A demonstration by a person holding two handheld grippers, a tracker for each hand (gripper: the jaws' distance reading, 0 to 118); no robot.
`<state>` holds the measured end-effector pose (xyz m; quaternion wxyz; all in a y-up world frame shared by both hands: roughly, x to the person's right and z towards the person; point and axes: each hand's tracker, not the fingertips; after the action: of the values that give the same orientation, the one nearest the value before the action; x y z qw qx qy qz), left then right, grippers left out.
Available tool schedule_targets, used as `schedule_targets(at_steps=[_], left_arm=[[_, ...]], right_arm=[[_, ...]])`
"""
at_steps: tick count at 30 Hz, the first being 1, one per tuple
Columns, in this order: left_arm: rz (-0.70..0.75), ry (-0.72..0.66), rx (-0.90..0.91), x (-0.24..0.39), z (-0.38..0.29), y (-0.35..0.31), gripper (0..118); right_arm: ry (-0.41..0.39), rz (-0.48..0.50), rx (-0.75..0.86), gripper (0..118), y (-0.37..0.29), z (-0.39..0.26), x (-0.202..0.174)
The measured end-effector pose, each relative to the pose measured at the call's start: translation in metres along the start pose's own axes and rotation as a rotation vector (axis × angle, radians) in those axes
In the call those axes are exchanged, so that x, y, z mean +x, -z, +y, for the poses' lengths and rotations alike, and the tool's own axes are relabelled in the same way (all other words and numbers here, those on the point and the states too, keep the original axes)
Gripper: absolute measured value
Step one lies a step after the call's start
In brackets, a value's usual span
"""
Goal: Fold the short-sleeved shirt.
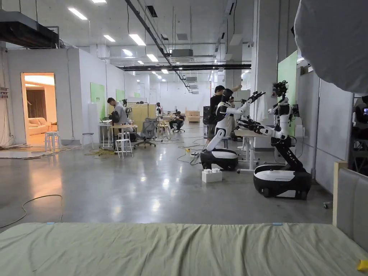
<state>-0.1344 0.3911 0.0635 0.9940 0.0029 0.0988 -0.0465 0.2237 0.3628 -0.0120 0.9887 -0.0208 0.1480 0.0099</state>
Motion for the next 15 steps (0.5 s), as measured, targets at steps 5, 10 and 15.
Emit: schedule_targets(at_steps=[5,10,15], left_arm=[[-0.031,-0.016,0.011,0.0001,-0.0020,-0.0014,85],[-0.007,0.003,-0.004,0.0032,-0.0030,0.0030,118],[-0.014,0.001,0.001,0.0026,-0.0040,0.0032,118]], right_arm=[[-0.005,-0.006,-0.003,98,0.0003,0.0005,-0.0042],[-0.005,-0.009,0.015,111,-0.0012,0.0020,-0.0035],[-0.013,-0.033,0.026,118,0.0007,0.0007,-0.0062]])
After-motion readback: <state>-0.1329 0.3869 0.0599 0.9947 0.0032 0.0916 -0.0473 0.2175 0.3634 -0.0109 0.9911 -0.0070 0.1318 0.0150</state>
